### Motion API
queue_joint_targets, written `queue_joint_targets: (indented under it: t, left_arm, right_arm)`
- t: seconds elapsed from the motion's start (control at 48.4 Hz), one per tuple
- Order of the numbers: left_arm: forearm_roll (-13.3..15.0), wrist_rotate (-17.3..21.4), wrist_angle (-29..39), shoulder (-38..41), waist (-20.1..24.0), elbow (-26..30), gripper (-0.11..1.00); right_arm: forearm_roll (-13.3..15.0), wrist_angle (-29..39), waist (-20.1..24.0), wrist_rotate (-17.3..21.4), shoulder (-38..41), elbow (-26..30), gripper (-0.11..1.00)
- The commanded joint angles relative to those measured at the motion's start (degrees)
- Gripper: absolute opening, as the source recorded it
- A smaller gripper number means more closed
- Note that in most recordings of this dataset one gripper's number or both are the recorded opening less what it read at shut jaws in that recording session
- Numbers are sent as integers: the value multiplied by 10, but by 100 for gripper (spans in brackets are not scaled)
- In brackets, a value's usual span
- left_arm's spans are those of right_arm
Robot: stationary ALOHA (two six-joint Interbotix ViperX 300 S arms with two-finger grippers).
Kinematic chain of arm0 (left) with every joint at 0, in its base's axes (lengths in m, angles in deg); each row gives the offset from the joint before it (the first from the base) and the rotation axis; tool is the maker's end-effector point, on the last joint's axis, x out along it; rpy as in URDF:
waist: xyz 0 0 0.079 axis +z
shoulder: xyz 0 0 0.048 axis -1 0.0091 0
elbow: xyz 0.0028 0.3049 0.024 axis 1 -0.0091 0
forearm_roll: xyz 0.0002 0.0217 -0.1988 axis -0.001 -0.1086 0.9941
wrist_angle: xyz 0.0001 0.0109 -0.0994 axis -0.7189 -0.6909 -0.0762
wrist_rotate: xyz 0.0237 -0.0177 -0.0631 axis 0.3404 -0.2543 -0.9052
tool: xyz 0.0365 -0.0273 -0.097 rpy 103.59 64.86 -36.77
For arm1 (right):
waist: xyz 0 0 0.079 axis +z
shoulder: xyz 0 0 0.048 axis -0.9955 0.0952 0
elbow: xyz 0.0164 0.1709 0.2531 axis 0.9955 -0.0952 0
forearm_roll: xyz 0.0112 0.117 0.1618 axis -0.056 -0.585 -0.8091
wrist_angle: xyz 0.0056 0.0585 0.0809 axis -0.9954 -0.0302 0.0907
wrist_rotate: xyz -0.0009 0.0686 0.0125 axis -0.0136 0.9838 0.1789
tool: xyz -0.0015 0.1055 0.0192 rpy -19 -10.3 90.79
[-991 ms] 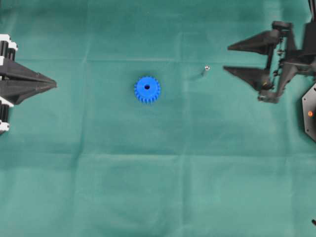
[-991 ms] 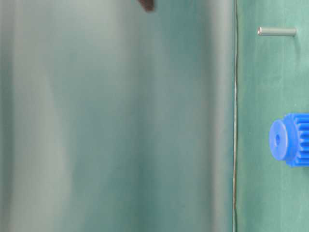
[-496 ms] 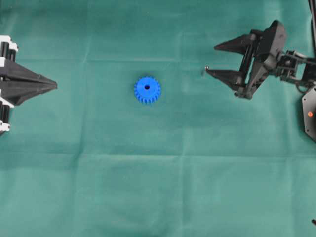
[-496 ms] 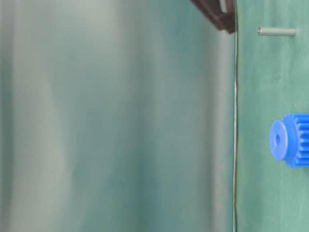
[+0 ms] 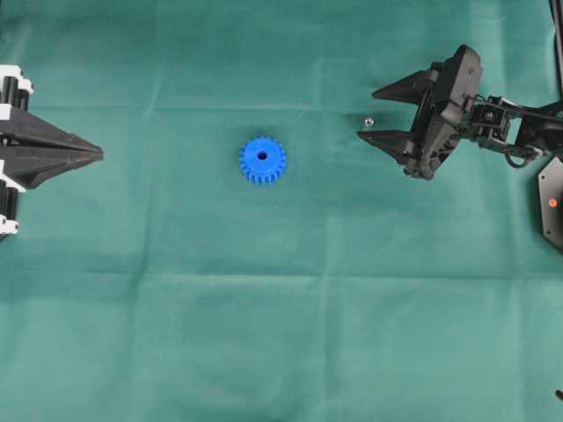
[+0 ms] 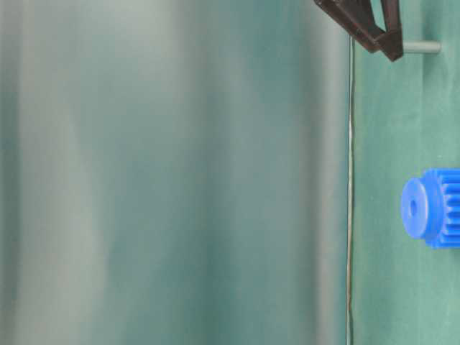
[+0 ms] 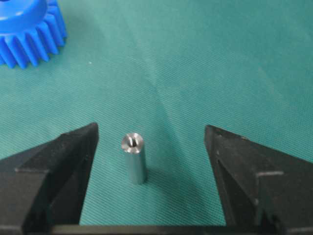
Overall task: Insert the shaft placed at a random location into the center hole of the small gear at another random location.
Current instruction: 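Close the right gripper on the silver shaft, holding it vertically, then lift the shaft and carry it left over the blue gear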
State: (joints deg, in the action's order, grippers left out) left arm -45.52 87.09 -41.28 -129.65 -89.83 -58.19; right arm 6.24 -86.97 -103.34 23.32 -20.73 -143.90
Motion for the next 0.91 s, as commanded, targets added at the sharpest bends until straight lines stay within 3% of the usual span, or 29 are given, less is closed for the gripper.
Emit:
queue_joint_targets:
  t: [0.0, 0.207, 0.372, 0.434, 0.723, 0.888]
  left_arm:
    - [-2, 0, -2, 4, -1, 14, 0]
    - [-2, 0, -2, 4, -1, 14, 0]
    - [-2, 0, -2, 4, -1, 14, 0]
    - [-2, 0, -2, 4, -1, 14, 0]
    - [-2, 0, -2, 4, 0, 14, 0]
    - [-2, -1, -2, 4, -1, 15, 0]
  right_arm:
    - [-1, -9, -3, -9, -3, 8, 84]
    - [-1, -6, -2, -8, -2, 8, 72]
    - [0, -11, 4, -9, -2, 9, 26]
    - [0, -9, 5, -9, -2, 10, 14]
    - [1, -2, 18, -7, -4, 18, 14]
    - [1, 43, 20, -8, -34, 33, 14]
